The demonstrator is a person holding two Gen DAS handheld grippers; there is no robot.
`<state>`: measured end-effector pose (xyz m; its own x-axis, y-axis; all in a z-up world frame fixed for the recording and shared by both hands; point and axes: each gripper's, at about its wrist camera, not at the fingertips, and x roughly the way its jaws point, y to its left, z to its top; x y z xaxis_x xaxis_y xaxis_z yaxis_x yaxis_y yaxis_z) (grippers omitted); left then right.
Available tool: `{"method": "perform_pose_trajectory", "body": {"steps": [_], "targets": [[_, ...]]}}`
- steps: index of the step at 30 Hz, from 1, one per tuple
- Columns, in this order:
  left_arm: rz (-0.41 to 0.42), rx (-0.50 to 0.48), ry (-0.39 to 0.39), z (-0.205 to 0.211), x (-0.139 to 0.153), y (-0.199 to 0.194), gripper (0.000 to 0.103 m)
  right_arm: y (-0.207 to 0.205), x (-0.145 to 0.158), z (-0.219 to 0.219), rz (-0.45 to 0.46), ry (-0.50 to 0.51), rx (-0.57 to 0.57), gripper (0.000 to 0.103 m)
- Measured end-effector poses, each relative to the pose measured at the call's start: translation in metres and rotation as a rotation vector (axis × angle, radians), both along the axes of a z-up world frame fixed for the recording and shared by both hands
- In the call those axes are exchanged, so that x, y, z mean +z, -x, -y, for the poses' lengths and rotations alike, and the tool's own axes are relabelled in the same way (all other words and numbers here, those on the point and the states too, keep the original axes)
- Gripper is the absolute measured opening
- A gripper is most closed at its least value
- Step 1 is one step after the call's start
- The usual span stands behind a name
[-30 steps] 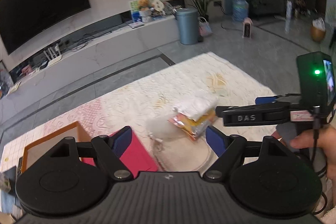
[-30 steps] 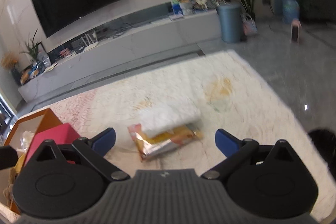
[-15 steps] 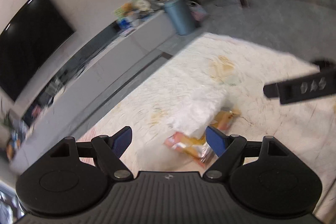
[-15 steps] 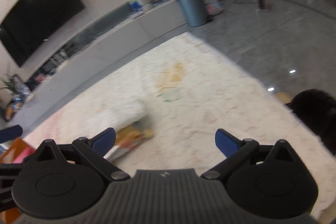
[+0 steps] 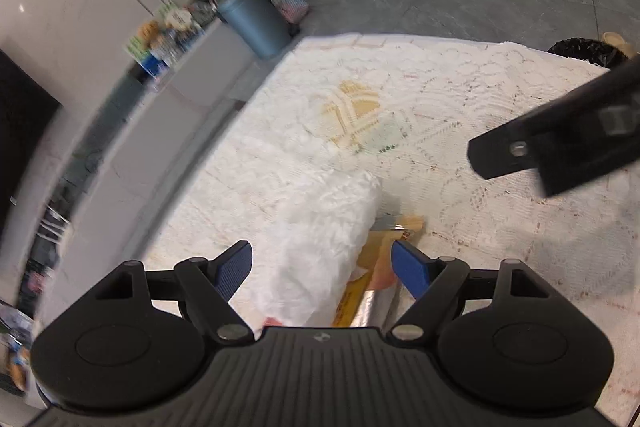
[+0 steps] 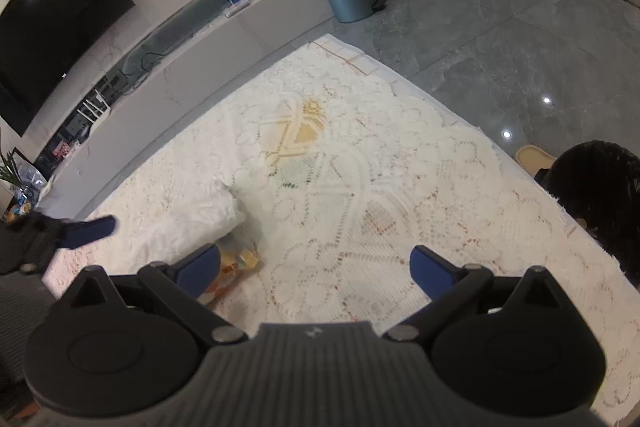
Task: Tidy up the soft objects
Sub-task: 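Grasp the white towel with the left tool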
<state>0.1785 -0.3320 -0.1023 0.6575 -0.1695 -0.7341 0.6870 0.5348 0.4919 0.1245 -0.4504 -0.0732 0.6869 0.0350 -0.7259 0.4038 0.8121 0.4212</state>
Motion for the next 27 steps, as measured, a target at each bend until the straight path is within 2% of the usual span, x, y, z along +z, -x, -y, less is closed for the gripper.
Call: {"method": "perform_pose_trajectory", "body": {"steps": [4,7,9,12,14,17,20,21,23,25,27], "targets": [[-0.098,0.040,0.091,-0.004,-0.005,-0.020,0.084,0.004,-0.001,0.002,0.001,-0.010,-0.018,0.099],[-0.124,0.085,0.148,-0.009,-0.010,-0.033,0.083,0.003,-0.005,0.004,-0.024,0.000,-0.034,0.099],[-0.150,0.108,0.222,-0.015,-0.009,-0.041,0.082,0.003,-0.008,0.005,-0.040,-0.005,-0.042,0.099],[-0.221,0.167,0.334,-0.023,-0.006,-0.055,0.074,0.004,-0.011,0.007,-0.051,-0.007,-0.057,0.099],[-0.249,0.206,0.389,-0.030,-0.004,-0.063,0.053,0.006,-0.011,0.008,-0.047,-0.008,-0.060,0.099],[-0.319,0.281,0.502,-0.051,-0.003,-0.075,0.035,0.006,-0.011,0.008,-0.044,-0.013,-0.062,0.099],[-0.395,0.344,0.623,-0.073,-0.002,-0.085,0.026,0.005,-0.013,0.008,-0.050,-0.012,-0.059,0.099],[-0.423,0.374,0.654,-0.077,-0.002,-0.088,0.025,0.005,-0.014,0.007,-0.052,-0.012,-0.057,0.099],[-0.462,0.422,0.698,-0.085,0.002,-0.090,0.016,0.005,-0.015,0.007,-0.057,-0.009,-0.056,0.099],[-0.443,0.433,0.727,-0.090,0.010,-0.086,0.010,0.005,-0.016,0.007,-0.057,-0.006,-0.058,0.099],[-0.403,0.424,0.728,-0.092,0.022,-0.079,0.009,0.005,-0.016,0.006,-0.057,-0.007,-0.058,0.099]]}}
